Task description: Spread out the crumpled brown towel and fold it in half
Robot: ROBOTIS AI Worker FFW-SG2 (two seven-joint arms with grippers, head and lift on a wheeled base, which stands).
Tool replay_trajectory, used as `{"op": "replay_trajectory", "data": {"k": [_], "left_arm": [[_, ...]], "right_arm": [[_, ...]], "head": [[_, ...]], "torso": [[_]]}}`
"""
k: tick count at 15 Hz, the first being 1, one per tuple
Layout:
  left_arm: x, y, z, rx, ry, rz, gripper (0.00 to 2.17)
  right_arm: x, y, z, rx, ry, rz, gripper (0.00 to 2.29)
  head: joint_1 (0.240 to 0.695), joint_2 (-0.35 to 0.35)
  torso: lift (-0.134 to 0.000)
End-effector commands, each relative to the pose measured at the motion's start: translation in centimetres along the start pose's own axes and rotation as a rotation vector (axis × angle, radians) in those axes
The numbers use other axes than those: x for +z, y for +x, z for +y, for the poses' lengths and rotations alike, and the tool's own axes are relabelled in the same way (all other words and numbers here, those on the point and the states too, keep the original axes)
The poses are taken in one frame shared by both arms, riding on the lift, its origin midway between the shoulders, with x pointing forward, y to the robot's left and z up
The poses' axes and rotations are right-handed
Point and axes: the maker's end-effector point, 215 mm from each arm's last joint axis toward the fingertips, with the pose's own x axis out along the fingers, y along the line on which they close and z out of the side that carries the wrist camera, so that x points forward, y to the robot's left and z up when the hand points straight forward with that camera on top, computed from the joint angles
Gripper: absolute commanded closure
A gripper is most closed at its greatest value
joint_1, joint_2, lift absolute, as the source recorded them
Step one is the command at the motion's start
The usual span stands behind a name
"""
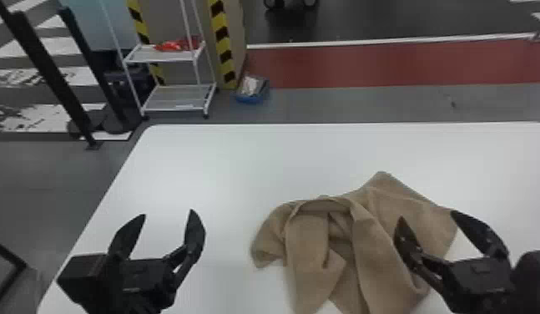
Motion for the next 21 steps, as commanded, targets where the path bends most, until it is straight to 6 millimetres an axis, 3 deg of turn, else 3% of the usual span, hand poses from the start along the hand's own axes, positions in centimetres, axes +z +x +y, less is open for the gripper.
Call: {"op": "replay_trajectory", "data": {"k": [1, 6, 11, 13, 16, 20, 21], "left_arm": [[-0.1, 0.1, -0.1, 0.0, -0.002, 0.0, 0.15], [-0.3, 0.2, 0.0, 0.003, 0.0, 0.003, 0.15], [-0.8, 0.4, 0.3, 0.008, 0.007, 0.01, 0.15], [-0.9, 0.4, 0.3, 0.008, 0.007, 0.011, 0.15], [-1.1, 0.7, 0.3, 0.008, 0.003, 0.013, 0.15], [-1.4, 0.8, 0.4, 0.01, 0.004, 0.018, 0.15], [-1.4, 0.8, 0.4, 0.01, 0.003, 0.019, 0.15]], "right_arm": [[-1.7, 0.9, 0.7, 0.015, -0.008, 0.052, 0.1], [-5.0, 2.3, 3.1, 0.058, -0.043, 0.135, 0.11], [-8.0, 2.8, 3.7, 0.084, -0.052, 0.207, 0.28], [-8.2, 2.8, 4.0, 0.097, -0.053, 0.211, 0.29], [-8.7, 2.7, 4.3, 0.121, -0.068, 0.227, 0.6], [-8.3, 2.8, 4.4, 0.137, -0.068, 0.214, 1.36], [-7.9, 2.9, 4.2, 0.132, -0.072, 0.203, 1.36]], "head": [[0.695, 0.135], [0.695, 0.164], [0.695, 0.186], [0.695, 0.193], [0.695, 0.206], [0.695, 0.212], [0.695, 0.212]], "torso": [[-0.123], [-0.123], [-0.123], [-0.123], [-0.123], [-0.123], [-0.123]]}}
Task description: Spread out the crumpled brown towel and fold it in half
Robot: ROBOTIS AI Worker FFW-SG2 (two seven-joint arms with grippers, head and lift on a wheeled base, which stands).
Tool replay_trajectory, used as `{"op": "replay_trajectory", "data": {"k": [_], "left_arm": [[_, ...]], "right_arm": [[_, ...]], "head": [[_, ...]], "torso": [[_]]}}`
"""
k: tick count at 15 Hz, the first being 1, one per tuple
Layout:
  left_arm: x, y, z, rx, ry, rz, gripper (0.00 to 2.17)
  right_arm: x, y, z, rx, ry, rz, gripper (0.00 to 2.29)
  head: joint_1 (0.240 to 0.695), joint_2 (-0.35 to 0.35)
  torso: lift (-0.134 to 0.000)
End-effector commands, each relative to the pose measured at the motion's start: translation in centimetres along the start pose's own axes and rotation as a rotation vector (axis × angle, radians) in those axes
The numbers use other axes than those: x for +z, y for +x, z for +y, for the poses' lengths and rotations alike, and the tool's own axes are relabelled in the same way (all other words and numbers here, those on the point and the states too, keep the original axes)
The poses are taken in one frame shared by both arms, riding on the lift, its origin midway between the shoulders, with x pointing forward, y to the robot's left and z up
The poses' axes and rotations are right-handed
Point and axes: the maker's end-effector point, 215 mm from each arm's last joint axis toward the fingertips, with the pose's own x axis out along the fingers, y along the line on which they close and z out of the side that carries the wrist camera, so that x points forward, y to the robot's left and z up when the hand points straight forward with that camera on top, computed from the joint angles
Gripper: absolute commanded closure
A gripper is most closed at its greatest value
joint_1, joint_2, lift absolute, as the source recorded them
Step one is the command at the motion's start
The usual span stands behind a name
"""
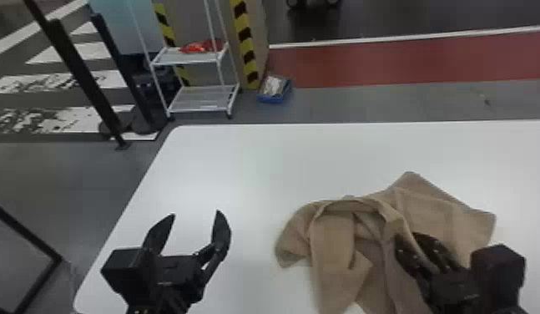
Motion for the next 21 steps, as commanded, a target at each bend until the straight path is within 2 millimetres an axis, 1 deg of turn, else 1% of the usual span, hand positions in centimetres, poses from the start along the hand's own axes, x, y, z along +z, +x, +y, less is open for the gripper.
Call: {"op": "replay_trajectory", "data": {"k": [1, 3, 4, 5, 6, 7, 8, 9, 11, 12, 13, 14, 15, 16, 17, 18, 20, 21], "left_arm": [[-0.1, 0.0, 0.0, 0.0, -0.001, 0.001, 0.15], [-0.1, 0.0, 0.1, 0.001, 0.0, 0.001, 0.15], [-0.1, 0.0, 0.1, 0.001, -0.002, 0.002, 0.15], [0.0, 0.0, 0.2, 0.002, -0.001, 0.001, 0.15], [0.0, 0.0, 0.2, 0.002, 0.001, 0.001, 0.15], [0.1, -0.1, 0.3, 0.002, 0.003, 0.0, 0.15], [-0.1, -0.1, 0.4, 0.003, 0.003, 0.003, 0.15], [0.0, -0.2, 0.5, 0.004, 0.004, 0.003, 0.15], [-0.1, -0.2, 0.5, 0.003, 0.004, 0.004, 0.15], [-0.2, -0.2, 0.5, 0.003, 0.004, 0.006, 0.15], [-0.2, -0.2, 0.5, 0.003, 0.004, 0.006, 0.15], [-0.2, -0.2, 0.5, 0.003, 0.004, 0.006, 0.15], [-0.3, -0.2, 0.6, 0.005, 0.004, 0.009, 0.15], [-0.5, -0.1, 0.7, 0.006, 0.006, 0.011, 0.15], [-0.6, 0.0, 0.7, 0.005, 0.003, 0.012, 0.15], [-0.6, 0.0, 0.7, 0.004, 0.004, 0.012, 0.15], [-0.7, 0.2, 0.7, 0.006, 0.003, 0.012, 0.15], [-0.8, 0.3, 0.6, 0.003, 0.002, 0.014, 0.15]], "right_arm": [[1.3, -0.1, -1.3, -0.023, -0.01, -0.04, 1.36], [5.0, 0.6, -4.0, -0.043, -0.058, -0.11, 1.35], [6.9, 1.3, -5.1, -0.028, -0.108, -0.133, 1.35], [8.4, 2.3, -5.4, 0.017, -0.179, -0.141, 1.35], [9.6, 3.1, -4.8, 0.085, -0.275, -0.15, 1.35], [11.2, 3.4, -4.0, 0.137, -0.383, -0.198, 1.35], [12.0, 4.0, -3.2, 0.189, -0.472, -0.22, 1.35], [12.2, 4.9, -3.5, 0.203, -0.525, -0.212, 1.35], [13.8, 7.0, -5.1, 0.184, -0.617, -0.214, 1.35], [14.9, 8.1, -6.0, 0.173, -0.627, -0.215, 1.25], [15.6, 8.9, -6.6, 0.167, -0.635, -0.21, 0.86], [15.6, 9.5, -7.1, 0.159, -0.644, -0.191, 0.19], [14.3, 9.8, -6.8, 0.175, -0.605, -0.153, 0.0], [13.0, 9.1, -6.4, 0.2, -0.543, -0.144, 0.0], [12.8, 8.0, -5.3, 0.232, -0.483, -0.163, 0.03], [11.9, 7.0, -4.4, 0.258, -0.436, -0.15, 0.06], [10.6, 5.0, -2.6, 0.277, -0.417, -0.146, 0.07], [10.5, 3.6, -1.7, 0.289, -0.38, -0.168, 0.09]], "head": [[0.695, 0.209], [0.695, 0.201], [0.695, 0.184], [0.695, 0.176], [0.695, 0.17], [0.695, 0.169], [0.695, 0.171], [0.695, 0.182], [0.695, 0.19], [0.695, 0.187], [0.695, 0.181], [0.695, 0.175], [0.695, 0.17], [0.695, 0.163], [0.695, 0.164], [0.695, 0.167], [0.695, 0.177], [0.695, 0.186]], "torso": [[-0.123], [-0.123], [-0.123], [-0.123], [-0.123], [-0.123], [-0.123], [-0.123], [-0.123], [-0.123], [-0.123], [-0.123], [-0.123], [-0.123], [-0.123], [-0.123], [-0.123], [-0.123]]}}
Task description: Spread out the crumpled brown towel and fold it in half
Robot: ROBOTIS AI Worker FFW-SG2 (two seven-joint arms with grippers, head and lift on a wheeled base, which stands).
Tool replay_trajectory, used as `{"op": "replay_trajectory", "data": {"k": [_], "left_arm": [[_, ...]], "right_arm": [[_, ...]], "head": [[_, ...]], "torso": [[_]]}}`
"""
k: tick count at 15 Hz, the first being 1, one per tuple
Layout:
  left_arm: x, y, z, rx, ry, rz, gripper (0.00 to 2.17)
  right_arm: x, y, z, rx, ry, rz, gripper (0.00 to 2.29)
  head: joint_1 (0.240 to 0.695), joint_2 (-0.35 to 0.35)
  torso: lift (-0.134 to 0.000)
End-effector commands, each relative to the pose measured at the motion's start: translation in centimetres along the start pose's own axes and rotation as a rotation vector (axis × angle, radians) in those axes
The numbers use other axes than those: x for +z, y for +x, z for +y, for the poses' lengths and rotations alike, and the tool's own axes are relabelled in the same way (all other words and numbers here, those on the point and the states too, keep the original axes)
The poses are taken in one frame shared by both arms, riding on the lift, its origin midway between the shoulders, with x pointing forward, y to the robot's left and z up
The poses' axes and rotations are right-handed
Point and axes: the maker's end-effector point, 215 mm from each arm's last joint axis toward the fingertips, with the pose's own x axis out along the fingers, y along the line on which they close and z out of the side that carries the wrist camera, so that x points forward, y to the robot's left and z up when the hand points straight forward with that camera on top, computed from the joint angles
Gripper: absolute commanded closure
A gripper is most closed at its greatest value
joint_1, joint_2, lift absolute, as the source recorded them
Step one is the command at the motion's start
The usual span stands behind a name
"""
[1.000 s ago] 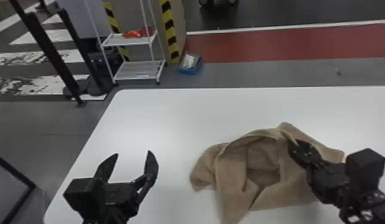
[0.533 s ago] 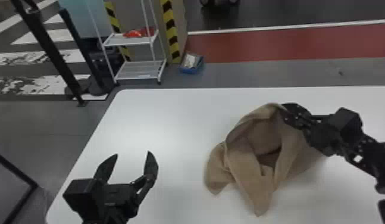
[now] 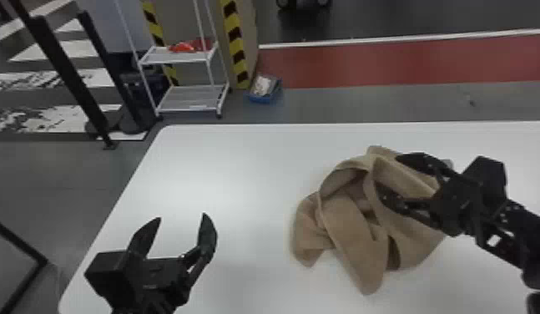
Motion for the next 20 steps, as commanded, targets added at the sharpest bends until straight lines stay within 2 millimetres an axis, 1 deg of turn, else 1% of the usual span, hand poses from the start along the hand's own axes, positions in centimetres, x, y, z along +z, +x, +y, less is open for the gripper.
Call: {"op": "replay_trajectory", "data": {"k": [1, 2, 4, 5, 6, 7, 9, 13, 15, 17, 20], "left_arm": [[-0.2, 0.3, -0.2, -0.004, -0.001, 0.002, 0.15], [-0.2, 0.3, -0.2, -0.005, -0.002, 0.002, 0.15], [-0.3, 0.4, -0.2, -0.006, 0.0, 0.004, 0.15], [-0.3, 0.4, -0.2, -0.01, 0.003, 0.004, 0.15], [-0.3, 0.4, -0.2, -0.01, 0.0, 0.006, 0.15], [-0.3, 0.4, -0.1, -0.012, 0.003, 0.007, 0.15], [-0.3, 0.5, 0.1, -0.014, 0.005, 0.007, 0.15], [-0.2, 0.5, 0.2, -0.017, 0.009, 0.006, 0.15], [-0.1, 0.4, 0.4, -0.018, 0.012, 0.006, 0.15], [-0.2, 0.4, 0.4, -0.019, 0.011, 0.008, 0.15], [-0.2, 0.3, 0.3, -0.021, 0.011, 0.008, 0.15]], "right_arm": [[0.8, -2.3, 3.2, 0.019, 0.084, -0.041, 0.1], [-0.1, -3.0, 4.4, 0.025, 0.125, -0.003, 0.13], [-2.1, -3.8, 6.3, 0.033, 0.191, 0.075, 0.23], [-4.1, -4.5, 7.3, 0.039, 0.249, 0.149, 0.29], [-4.7, -4.9, 8.1, 0.044, 0.268, 0.169, 0.32], [-4.6, -5.5, 8.5, 0.028, 0.27, 0.172, 0.32], [-4.6, -6.5, 8.9, 0.018, 0.278, 0.183, 0.32], [-7.2, -7.9, 9.8, 0.017, 0.346, 0.308, 0.32], [-8.0, -8.8, 9.5, 0.006, 0.371, 0.344, 0.32], [-8.4, -9.1, 9.2, -0.003, 0.373, 0.351, 0.32], [-9.0, -8.4, 9.2, -0.003, 0.372, 0.373, 0.32]], "head": [[0.695, 0.191], [0.695, 0.198], [0.695, 0.214], [0.695, 0.218], [0.695, 0.22], [0.695, 0.221], [0.695, 0.224], [0.695, 0.225], [0.695, 0.219], [0.695, 0.211], [0.695, 0.202]], "torso": [[-0.123], [-0.123], [-0.123], [-0.123], [-0.123], [-0.123], [-0.123], [-0.123], [-0.123], [-0.123], [-0.123]]}}
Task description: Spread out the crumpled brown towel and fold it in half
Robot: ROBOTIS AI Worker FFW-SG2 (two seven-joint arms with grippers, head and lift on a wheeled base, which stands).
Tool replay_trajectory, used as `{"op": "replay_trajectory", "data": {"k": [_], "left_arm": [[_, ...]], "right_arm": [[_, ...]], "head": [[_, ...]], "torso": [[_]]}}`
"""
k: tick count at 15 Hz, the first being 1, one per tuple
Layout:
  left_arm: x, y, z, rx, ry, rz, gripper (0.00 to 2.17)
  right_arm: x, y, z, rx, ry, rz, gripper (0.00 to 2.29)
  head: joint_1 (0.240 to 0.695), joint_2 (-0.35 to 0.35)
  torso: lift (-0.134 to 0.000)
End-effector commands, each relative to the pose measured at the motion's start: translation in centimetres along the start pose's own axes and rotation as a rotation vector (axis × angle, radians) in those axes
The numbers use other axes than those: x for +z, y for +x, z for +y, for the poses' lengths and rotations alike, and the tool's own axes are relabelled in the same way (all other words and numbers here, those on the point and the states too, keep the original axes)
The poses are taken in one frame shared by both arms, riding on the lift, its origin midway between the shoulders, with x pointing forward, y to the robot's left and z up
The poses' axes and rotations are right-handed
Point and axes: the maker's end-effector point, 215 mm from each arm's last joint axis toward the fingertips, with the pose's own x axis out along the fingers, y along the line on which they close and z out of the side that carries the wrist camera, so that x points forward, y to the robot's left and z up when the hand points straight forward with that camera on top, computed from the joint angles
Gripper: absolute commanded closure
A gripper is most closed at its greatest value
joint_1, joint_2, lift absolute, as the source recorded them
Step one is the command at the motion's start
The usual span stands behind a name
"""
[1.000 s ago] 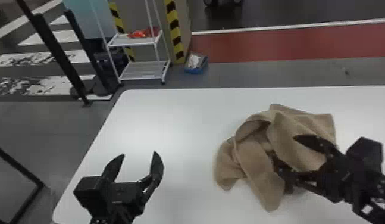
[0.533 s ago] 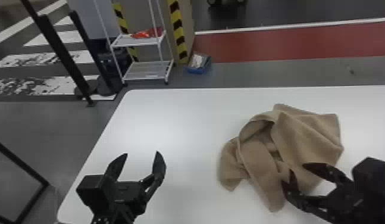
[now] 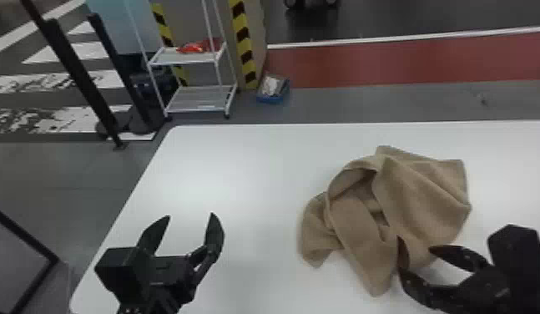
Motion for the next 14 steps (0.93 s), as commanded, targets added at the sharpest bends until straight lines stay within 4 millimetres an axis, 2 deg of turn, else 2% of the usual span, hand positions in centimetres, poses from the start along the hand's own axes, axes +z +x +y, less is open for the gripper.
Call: {"op": "replay_trajectory", "data": {"k": [1, 4, 5, 6, 9, 11, 14], "left_arm": [[0.0, -0.1, 0.0, -0.001, 0.0, 0.001, 0.15], [-0.1, -0.2, 0.1, 0.001, 0.001, 0.002, 0.15], [-0.1, -0.2, 0.1, 0.001, 0.001, 0.002, 0.15], [-0.2, -0.3, 0.1, 0.001, 0.001, 0.004, 0.15], [-0.2, -0.3, 0.2, 0.004, -0.001, 0.005, 0.15], [-0.2, -0.2, 0.3, 0.006, 0.0, 0.004, 0.15], [-0.3, -0.3, 0.4, 0.007, 0.001, 0.005, 0.15]], "right_arm": [[-0.9, 0.7, -0.3, -0.007, 0.006, 0.047, 0.32], [-1.4, 1.4, -0.5, -0.024, -0.002, 0.09, 0.42], [-1.1, 1.5, -0.5, -0.024, -0.009, 0.088, 0.53], [-1.1, 1.5, -0.5, -0.023, -0.008, 0.087, 0.68], [-0.1, 1.4, -0.9, -0.033, -0.024, 0.053, 1.37], [1.1, 1.2, -1.1, -0.041, -0.047, 0.01, 1.42], [3.1, -0.7, -3.9, -0.069, -0.025, -0.035, 1.41]], "head": [[0.695, 0.201], [0.695, 0.198], [0.695, 0.196], [0.695, 0.197], [0.695, 0.2], [0.695, 0.2], [0.695, 0.194]], "torso": [[-0.123], [-0.123], [-0.123], [-0.123], [-0.123], [-0.123], [-0.123]]}}
